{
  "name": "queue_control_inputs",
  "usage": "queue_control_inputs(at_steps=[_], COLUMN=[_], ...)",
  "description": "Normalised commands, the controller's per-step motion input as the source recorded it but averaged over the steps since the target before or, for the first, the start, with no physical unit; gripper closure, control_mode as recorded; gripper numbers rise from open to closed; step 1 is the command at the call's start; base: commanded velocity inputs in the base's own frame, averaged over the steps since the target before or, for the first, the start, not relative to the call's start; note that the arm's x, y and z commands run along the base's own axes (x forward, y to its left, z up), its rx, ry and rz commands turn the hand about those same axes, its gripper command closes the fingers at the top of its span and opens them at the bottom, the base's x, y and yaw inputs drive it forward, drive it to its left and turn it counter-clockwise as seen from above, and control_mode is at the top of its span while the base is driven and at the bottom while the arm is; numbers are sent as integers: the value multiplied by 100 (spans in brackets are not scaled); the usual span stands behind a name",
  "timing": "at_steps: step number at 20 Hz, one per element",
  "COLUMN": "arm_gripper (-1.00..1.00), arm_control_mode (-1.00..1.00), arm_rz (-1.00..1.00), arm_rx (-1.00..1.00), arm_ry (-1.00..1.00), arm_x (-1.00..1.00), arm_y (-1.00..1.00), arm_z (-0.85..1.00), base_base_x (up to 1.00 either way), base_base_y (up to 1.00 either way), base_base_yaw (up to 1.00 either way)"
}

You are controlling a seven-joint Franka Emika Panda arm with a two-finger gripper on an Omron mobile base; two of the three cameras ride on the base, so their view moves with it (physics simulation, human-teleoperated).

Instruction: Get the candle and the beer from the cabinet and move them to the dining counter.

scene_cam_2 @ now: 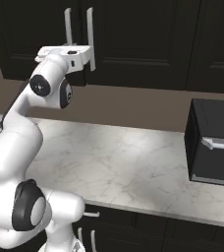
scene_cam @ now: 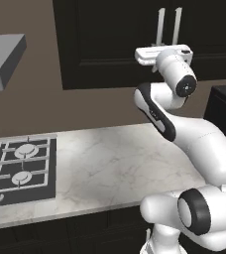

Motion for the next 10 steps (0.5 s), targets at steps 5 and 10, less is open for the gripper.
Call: queue_control_inputs(at_steps=[5,10], arm_gripper=[100,100], arm_control_mode=[-100,-100], arm_rz=[0,0], arm_rx=[0,0], arm_ry=[14,13], arm_x=[-37,-41], arm_y=[15,20], arm_z=[0,0], base_base_x=[0,0], base_base_y=[0,0], base_base_yaw=[0,0])
